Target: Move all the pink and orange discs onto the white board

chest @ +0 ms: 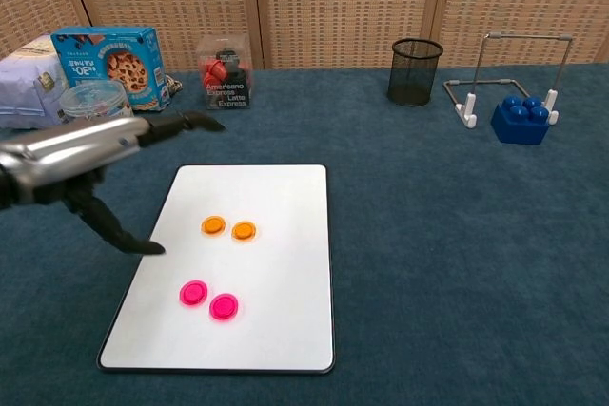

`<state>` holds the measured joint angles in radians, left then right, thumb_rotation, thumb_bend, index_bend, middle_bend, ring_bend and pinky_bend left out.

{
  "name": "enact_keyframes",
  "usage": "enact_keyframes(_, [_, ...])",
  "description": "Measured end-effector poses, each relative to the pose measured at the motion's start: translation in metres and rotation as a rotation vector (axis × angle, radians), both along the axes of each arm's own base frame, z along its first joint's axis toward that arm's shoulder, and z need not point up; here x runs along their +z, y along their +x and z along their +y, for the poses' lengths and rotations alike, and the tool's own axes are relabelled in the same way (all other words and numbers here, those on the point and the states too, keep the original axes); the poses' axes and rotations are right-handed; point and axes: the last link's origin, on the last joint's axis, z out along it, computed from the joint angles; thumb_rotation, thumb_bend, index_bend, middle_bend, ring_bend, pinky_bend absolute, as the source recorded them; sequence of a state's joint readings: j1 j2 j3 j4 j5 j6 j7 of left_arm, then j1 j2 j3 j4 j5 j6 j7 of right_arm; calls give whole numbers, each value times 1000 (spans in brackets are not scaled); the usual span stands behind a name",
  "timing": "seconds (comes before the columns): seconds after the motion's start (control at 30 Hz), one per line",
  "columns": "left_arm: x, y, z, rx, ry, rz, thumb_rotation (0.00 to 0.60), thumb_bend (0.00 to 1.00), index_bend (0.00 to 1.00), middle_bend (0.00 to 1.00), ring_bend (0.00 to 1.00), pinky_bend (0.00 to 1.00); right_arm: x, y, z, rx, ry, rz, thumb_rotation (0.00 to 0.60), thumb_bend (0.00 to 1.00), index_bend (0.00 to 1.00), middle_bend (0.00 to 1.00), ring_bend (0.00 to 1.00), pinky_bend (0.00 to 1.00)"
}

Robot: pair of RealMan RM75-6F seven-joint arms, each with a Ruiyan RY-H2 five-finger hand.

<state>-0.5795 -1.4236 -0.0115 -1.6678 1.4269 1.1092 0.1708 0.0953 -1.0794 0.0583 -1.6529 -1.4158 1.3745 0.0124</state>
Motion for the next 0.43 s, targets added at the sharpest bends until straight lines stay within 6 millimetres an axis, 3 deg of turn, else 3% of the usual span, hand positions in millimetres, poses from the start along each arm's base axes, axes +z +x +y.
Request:
enact_keyframes(0.1, [32, -21, 1, 44, 115, 17, 600, 0, 0, 0, 0, 0, 0, 1, 0, 5, -3, 6, 600, 0, 0, 0, 0, 0])
enact_keyframes(0.23, [75, -59, -14, 156, 261, 54, 600, 0, 0, 0, 0, 0, -1, 3, 0, 11, -8, 10, 600, 0, 0, 0, 0, 0])
enact_keyframes(0.43, [108, -105, -46, 330, 380, 87, 600, 0, 0, 0, 0, 0, 0, 5, 0, 29, -30, 32, 600, 0, 0, 0, 0, 0])
